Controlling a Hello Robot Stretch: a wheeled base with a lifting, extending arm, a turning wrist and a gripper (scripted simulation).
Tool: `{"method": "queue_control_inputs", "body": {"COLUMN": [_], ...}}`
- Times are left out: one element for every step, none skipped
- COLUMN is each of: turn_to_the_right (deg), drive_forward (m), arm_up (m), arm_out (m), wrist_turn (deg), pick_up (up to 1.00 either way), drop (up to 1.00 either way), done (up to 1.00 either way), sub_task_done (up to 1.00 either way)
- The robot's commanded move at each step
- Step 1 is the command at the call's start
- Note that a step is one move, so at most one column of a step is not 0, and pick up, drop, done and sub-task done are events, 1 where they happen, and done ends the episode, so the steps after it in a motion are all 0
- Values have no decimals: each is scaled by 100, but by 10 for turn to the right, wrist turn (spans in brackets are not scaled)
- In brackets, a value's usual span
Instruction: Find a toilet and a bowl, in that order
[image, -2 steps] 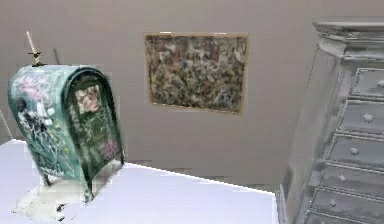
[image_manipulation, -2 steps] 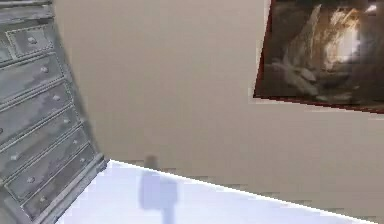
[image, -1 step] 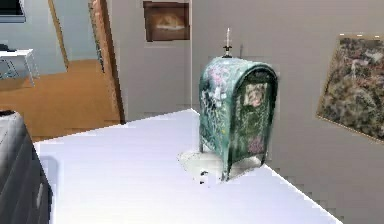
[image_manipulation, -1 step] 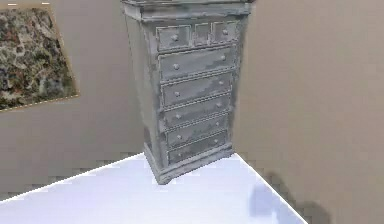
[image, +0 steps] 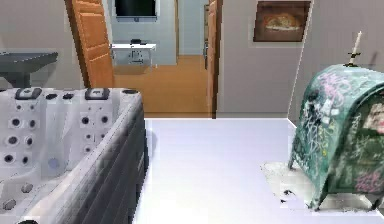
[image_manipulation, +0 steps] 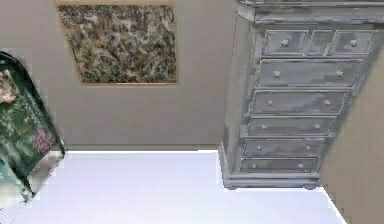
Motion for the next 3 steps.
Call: {"method": "queue_control_inputs", "body": {"turn_to_the_right": [0,0,-150], "drive_forward": [100,100,0], "arm_up": [0,0,0], "arm_out": [0,0,0], "wrist_turn": [0,0,0], "pick_up": [0,0,0], "drop": [0,0,0], "done": [0,0,0], "sub_task_done": [0,0,0]}}
